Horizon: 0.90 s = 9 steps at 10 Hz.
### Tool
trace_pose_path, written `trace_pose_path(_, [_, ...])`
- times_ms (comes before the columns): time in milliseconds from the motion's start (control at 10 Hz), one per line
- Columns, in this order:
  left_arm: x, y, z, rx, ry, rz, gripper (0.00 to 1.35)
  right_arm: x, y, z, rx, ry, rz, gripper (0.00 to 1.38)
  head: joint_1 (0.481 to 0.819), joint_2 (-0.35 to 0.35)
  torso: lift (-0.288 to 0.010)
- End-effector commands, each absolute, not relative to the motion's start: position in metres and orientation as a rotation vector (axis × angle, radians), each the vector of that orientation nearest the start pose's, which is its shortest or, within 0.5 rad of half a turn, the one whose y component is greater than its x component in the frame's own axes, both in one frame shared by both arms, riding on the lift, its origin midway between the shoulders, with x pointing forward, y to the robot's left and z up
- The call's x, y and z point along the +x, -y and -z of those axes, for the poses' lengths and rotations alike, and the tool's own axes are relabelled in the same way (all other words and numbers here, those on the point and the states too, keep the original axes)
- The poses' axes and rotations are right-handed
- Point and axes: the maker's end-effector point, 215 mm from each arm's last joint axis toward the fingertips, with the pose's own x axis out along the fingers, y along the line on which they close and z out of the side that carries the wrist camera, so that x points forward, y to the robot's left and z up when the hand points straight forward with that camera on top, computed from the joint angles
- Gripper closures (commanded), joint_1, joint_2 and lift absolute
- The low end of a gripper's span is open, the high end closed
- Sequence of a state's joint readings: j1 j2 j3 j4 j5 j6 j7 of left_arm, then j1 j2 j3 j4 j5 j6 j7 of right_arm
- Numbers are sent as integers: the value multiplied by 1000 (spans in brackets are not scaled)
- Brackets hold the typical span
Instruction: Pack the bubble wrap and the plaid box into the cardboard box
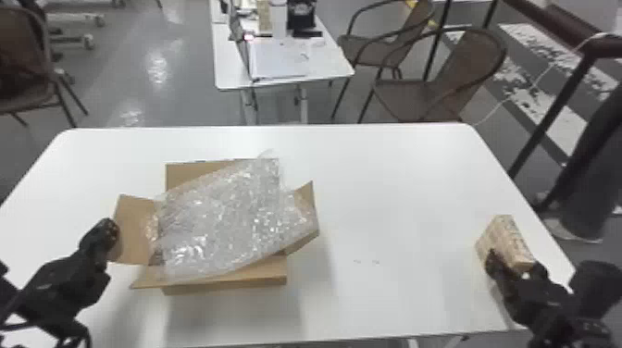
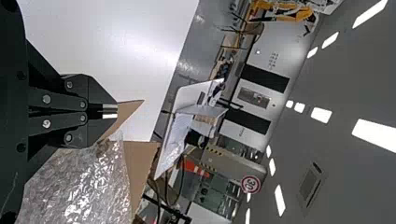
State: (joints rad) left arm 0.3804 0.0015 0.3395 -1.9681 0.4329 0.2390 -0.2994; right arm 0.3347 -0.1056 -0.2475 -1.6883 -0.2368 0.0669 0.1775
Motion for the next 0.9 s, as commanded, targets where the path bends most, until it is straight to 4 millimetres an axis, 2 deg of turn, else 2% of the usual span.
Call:
trace_pose_path(0, [464,-335,361,-353,-98,29,1220,463,357,454,127,-232,65,1116,695,-34,-118])
trace_pose_path(200, [463,-335,362,-352,-101,30,1220,462,352,445,150,-203,67,1165,695,-26,-118])
trace_pose_path(300, [465,-333,359,-351,-96,36,1220,464,347,429,156,-174,53,1165,695,-21,-118])
trace_pose_path(400, [464,-334,359,-349,-97,34,1220,470,336,404,175,-129,29,1165,695,-20,-118])
trace_pose_path(500, [464,-334,359,-349,-97,34,1220,481,315,367,191,-72,-15,1165,695,-14,-118])
trace_pose_path(700, [467,-334,358,-348,-95,36,1220,517,241,293,245,9,-211,1165,695,36,-118])
trace_pose_path(800, [471,-331,354,-340,-88,41,1220,534,206,269,236,-30,-321,1165,695,76,-118])
